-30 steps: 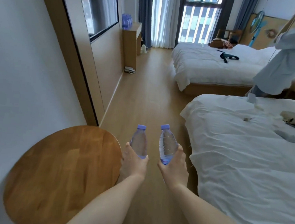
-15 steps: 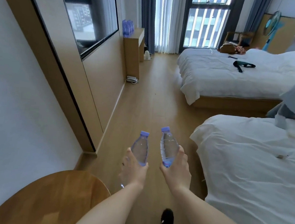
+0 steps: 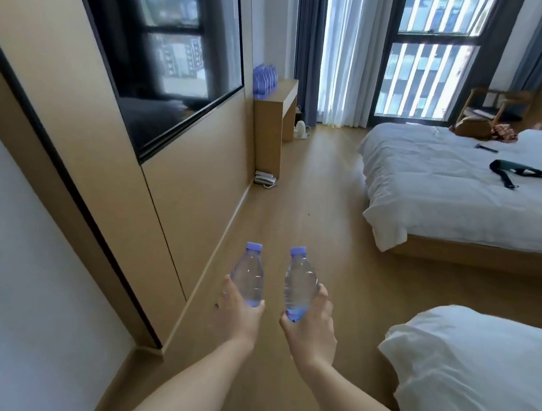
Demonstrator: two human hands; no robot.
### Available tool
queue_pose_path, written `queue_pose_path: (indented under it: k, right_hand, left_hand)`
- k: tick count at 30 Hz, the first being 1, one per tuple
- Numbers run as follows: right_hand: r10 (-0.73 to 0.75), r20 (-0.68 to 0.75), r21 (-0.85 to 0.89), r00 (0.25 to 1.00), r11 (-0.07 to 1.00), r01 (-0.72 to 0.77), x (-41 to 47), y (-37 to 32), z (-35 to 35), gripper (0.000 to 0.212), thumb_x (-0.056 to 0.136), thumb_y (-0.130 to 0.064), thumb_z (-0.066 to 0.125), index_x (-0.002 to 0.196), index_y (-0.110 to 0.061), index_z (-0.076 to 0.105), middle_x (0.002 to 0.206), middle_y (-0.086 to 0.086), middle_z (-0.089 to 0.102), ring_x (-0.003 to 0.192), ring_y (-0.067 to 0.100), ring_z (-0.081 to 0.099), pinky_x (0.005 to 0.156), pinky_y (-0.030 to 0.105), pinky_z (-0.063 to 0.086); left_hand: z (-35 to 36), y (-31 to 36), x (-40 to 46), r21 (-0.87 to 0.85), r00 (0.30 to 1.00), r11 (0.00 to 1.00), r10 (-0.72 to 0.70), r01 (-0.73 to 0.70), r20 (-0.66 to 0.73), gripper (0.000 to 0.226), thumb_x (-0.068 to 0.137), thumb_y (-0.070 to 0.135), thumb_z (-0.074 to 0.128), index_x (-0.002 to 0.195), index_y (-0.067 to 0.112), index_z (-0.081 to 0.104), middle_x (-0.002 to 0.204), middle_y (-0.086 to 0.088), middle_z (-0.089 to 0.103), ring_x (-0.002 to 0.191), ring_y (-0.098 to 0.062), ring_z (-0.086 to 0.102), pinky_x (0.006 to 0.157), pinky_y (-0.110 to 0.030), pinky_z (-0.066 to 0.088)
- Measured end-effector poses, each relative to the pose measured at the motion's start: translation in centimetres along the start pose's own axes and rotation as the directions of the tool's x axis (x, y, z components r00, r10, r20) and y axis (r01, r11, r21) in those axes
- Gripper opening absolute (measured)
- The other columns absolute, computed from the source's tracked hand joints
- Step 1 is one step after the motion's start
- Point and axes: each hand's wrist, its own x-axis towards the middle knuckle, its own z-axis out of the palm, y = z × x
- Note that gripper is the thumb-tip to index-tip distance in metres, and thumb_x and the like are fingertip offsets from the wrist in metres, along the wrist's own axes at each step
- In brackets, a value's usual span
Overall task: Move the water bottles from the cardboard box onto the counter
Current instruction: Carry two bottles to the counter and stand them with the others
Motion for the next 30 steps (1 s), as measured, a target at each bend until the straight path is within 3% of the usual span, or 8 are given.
queue_pose_path:
  k: [7,12,16,30]
  right_hand:
    - [-0.011,-0.013,-0.022,1.0,1.0,0.011,18.1,-2.5,5.0,0.087,0.075,-0.047,0.065,0.145,-0.029,0.015,0.138,0.0,0.038,0.114,0.023,0.053,0.085,0.041,0.052]
    - [0.02,-0.061,-0.036,0.998,0.999,-0.022,31.7,-6.3,8.6,0.084,0.077,-0.04,0.064,0.145,-0.029,0.015,0.138,0.001,0.039,0.113,0.025,0.054,0.084,0.039,0.051]
    - [0.039,-0.091,-0.011,0.995,0.999,-0.04,41.0,-9.5,10.3,0.087,0.076,-0.041,0.065,0.145,-0.03,0.014,0.139,-0.001,0.038,0.115,0.025,0.053,0.081,0.034,0.047]
    - [0.059,-0.085,-0.012,0.995,0.998,-0.06,75.8,-12.0,15.2,0.088,0.077,-0.042,0.065,0.146,-0.029,0.013,0.142,0.0,0.036,0.12,0.024,0.05,0.086,0.035,0.045]
  left_hand:
    - [7.4,5.9,16.7,-0.101,1.0,0.995,-0.014,0.015,0.01,0.096,0.069,0.046,0.071,0.145,0.021,0.019,0.137,-0.008,0.046,0.122,-0.029,0.049,0.096,-0.04,0.044]
    - [11.0,11.5,30.1,-0.002,0.999,0.999,0.033,-0.033,0.04,0.098,0.074,0.046,0.072,0.149,0.018,0.015,0.139,-0.011,0.043,0.124,-0.028,0.047,0.097,-0.04,0.043]
    - [12.9,17.2,38.8,0.11,0.998,0.993,0.041,-0.046,0.054,0.095,0.076,0.053,0.068,0.148,0.021,0.015,0.136,-0.007,0.046,0.121,-0.027,0.051,0.088,-0.036,0.043]
    - [26.9,34.1,65.1,0.086,0.998,0.996,-0.006,0.001,0.059,0.089,0.078,0.054,0.067,0.145,0.02,0.02,0.133,-0.008,0.049,0.117,-0.029,0.054,0.088,-0.037,0.045]
